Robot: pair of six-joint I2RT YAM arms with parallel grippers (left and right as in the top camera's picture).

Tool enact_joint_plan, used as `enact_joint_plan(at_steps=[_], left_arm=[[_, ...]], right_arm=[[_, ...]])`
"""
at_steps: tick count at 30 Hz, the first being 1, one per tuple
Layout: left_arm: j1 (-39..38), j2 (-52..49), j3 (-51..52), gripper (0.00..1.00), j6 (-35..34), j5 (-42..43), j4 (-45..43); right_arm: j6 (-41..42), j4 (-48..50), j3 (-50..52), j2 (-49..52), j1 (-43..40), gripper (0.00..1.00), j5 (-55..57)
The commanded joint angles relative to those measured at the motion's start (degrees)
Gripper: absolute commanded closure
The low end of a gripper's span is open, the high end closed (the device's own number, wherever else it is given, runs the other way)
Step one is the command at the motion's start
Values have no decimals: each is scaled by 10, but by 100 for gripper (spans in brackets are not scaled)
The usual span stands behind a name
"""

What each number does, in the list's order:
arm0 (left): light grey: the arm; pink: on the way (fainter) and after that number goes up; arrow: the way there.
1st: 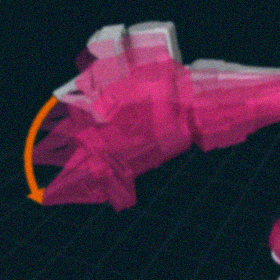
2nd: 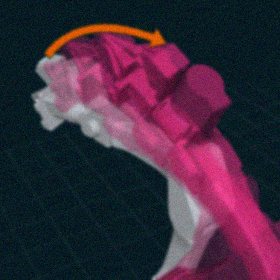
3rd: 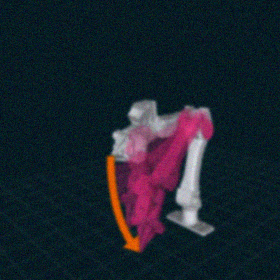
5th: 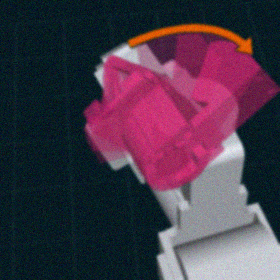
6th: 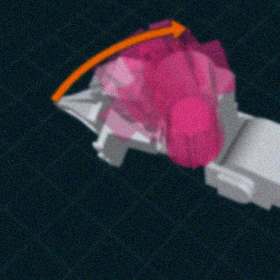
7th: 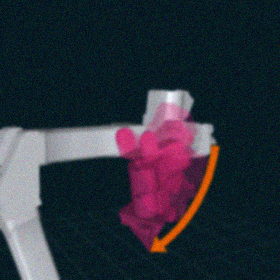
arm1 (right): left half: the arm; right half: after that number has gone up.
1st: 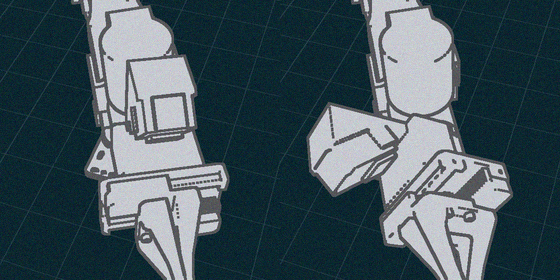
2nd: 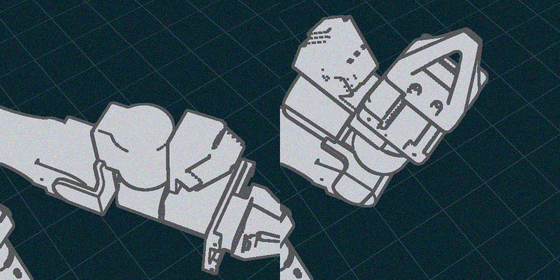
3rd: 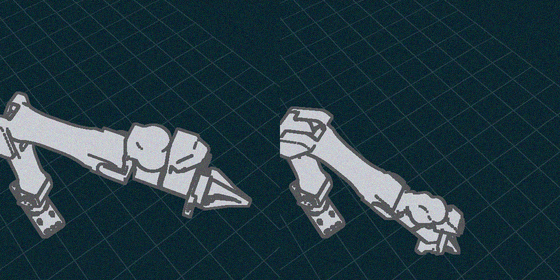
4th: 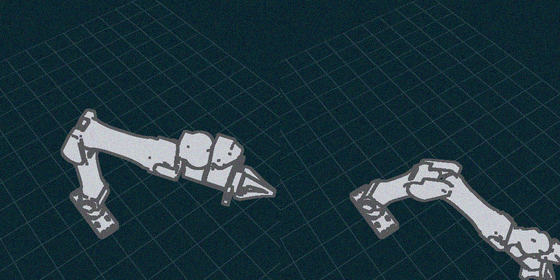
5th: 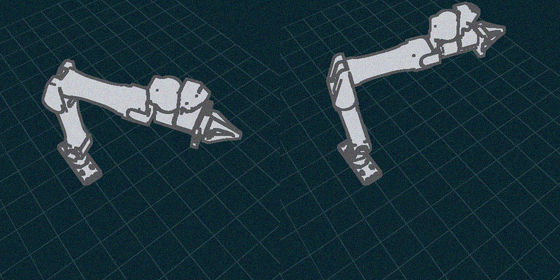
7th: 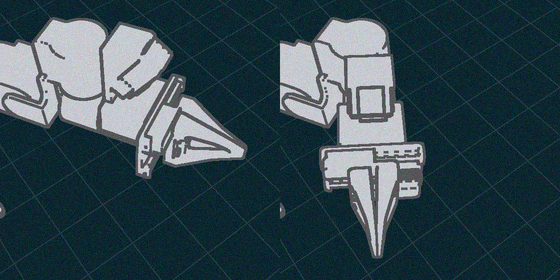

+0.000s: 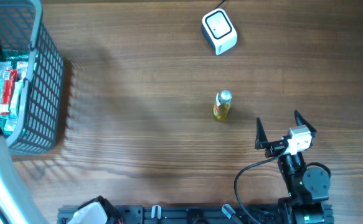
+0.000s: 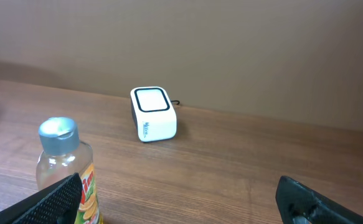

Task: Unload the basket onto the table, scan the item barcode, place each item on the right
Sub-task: 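Carry the Kleenex pack with the left gripper under the scanner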

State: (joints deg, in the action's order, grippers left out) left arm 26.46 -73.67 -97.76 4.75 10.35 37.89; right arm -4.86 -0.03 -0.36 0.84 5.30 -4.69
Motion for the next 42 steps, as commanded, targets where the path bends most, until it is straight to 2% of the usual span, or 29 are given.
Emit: enact_joint_plan(at_steps=[1,8,12,17,22,29,42], left_arm=[[-77,38,-9,79,-89,0,60],[-254,25,-8,84,-227,-86,246],[-350,-21,-8,84,-264,-120,316],[-466,-101,-7,83,-291,-159,361],[-552,-180,-7,82,-326,-182,346],[-629,-257,-7,82,-460,-256,300],[-695,-339,-7,76,-480,-261,231]], right_arm=[[-8,2,1,-4,-3,0,-1],[-8,2,1,-4,-3,0,-1],[-8,2,1,-4,-3,0,-1],[-8,2,1,-4,-3,0,-1],[-8,2,1,-4,-3,0,-1],[-8,2,1,-4,-3,0,-1],[-8,2,1,-4,-3,0,-1]])
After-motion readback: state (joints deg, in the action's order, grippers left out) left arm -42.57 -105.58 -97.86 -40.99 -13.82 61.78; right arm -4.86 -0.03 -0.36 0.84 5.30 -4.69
